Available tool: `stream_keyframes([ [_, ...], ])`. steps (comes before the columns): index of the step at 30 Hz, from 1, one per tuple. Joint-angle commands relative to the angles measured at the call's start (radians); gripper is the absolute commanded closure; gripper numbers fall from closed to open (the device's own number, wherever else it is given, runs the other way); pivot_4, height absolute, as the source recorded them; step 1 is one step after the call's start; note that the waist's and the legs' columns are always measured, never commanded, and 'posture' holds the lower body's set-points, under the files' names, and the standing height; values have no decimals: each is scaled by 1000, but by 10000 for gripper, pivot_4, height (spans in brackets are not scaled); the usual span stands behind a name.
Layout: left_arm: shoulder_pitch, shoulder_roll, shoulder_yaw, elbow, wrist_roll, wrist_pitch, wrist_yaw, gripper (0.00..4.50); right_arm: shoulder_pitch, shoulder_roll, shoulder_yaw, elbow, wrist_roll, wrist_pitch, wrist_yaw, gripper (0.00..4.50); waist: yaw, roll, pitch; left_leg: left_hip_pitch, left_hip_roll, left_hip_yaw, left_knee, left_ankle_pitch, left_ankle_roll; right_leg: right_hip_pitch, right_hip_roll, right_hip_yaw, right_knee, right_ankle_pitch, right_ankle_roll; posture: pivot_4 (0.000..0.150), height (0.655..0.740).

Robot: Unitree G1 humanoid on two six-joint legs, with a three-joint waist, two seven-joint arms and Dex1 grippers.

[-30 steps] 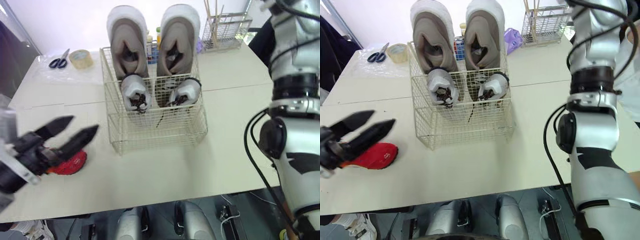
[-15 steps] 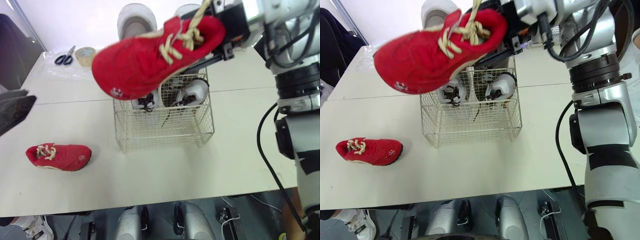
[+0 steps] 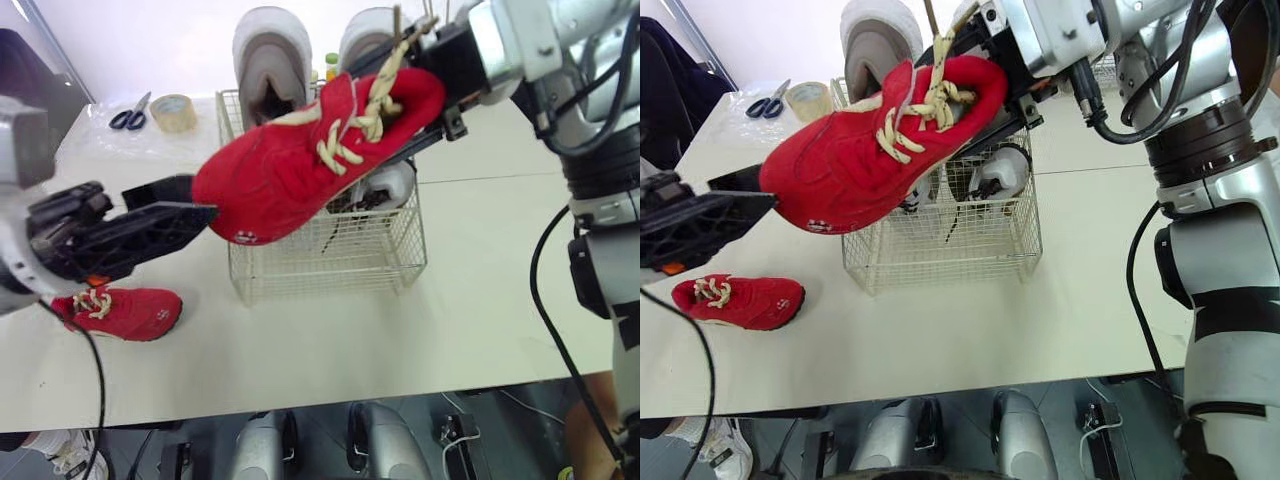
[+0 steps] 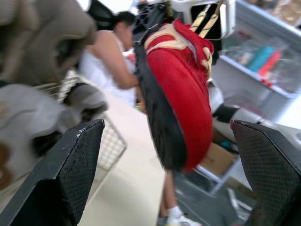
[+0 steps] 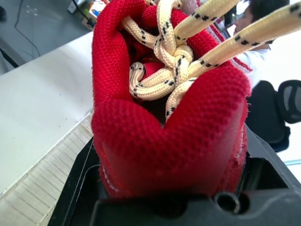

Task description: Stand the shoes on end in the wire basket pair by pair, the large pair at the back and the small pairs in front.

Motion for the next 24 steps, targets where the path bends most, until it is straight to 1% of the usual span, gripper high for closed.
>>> stream_keyframes([
  [1,-74,-41,-86,18,-9,6,16,0,-22,-22,-23,-41,30,22,3,22723,0,0,0,0,0,0,0,0,0,0,0,0,0,0,0,1500,7400],
  [3,-111,-69,-126,22,-9,15,22,0,-16,-29,-25,-53,27,35,3,22723,1,-2,1,0,0,0,1,0,0,0,0,0,0,0,0,1500,7400],
  [6,-125,-111,-140,21,-9,21,32,7320,-9,-33,-34,-65,17,53,3,22723,0,-3,1,0,0,0,1,0,0,0,0,0,0,0,0,1500,7400],
  [10,-120,-151,-138,8,-9,16,58,26331,1,-34,-46,-78,8,81,3,22723,-1,-3,1,0,0,0,1,0,0,0,0,0,1,0,0,1500,7400],
  [13,-119,-192,-140,-14,-9,-13,101,38003,9,-30,-72,-67,-18,104,3,22723,0,-3,1,0,0,-1,1,0,0,1,0,0,1,0,0,1500,7400],
  [14,-122,-207,-140,-23,-9,-25,123,40769,11,-27,-86,-58,-30,106,3,17777,0,-3,2,0,0,-1,1,0,0,1,0,0,1,0,0,1500,7400],
  [15,-125,-230,-135,-31,-9,-37,135,40837,9,-20,-111,-33,-55,116,-1,12712,1,-3,2,0,0,-1,1,0,0,1,0,0,1,0,0,1500,7400],
  [16,-122,-263,-120,-45,-9,-60,153,40837,-1,-18,-146,25,-91,133,-61,9532,3,-3,2,0,0,-1,2,1,0,1,0,0,1,0,0,1500,7400],
  [17,-115,-294,-106,-61,-9,-82,169,40837,-9,-22,-180,74,-119,164,-121,3887,4,-3,2,0,0,-1,2,1,0,1,0,0,1,0,0,1500,7400],
  [18,-102,-329,-91,-84,-9,-108,188,40837,0,-40,-219,103,-121,231,-171,246,4,-5,2,1,0,-1,2,1,0,2,0,0,1,0,0,1500,7400],
  [20,-82,-374,-76,-121,-9,-142,220,40837,24,-63,-278,115,-115,329,-215,246,6,-9,2,0,-1,-2,3,1,0,3,0,0,0,0,0,1500,7400],
  [22,-59,-426,-72,-168,-9,-188,258,40837,90,-74,-378,77,-43,470,-290,246,7,-10,2,0,-1,-3,3,1,0,3,0,0,-1,0,0,1500,7400],
  [23,-55,-460,-86,-206,-9,-224,285,40837,163,-71,-484,26,94,627,-366,246,8,-11,1,0,-1,-3,3,1,0,4,-1,0,-1,0,0,1500,7400],
  [24,-54,-484,-98,-233,-9,-248,306,40837,218,-65,-565,-18,191,744,-424,246,8,-12,1,1,-1,-4,2,1,0,5,-1,0,-1,0,0,1500,7400],
])
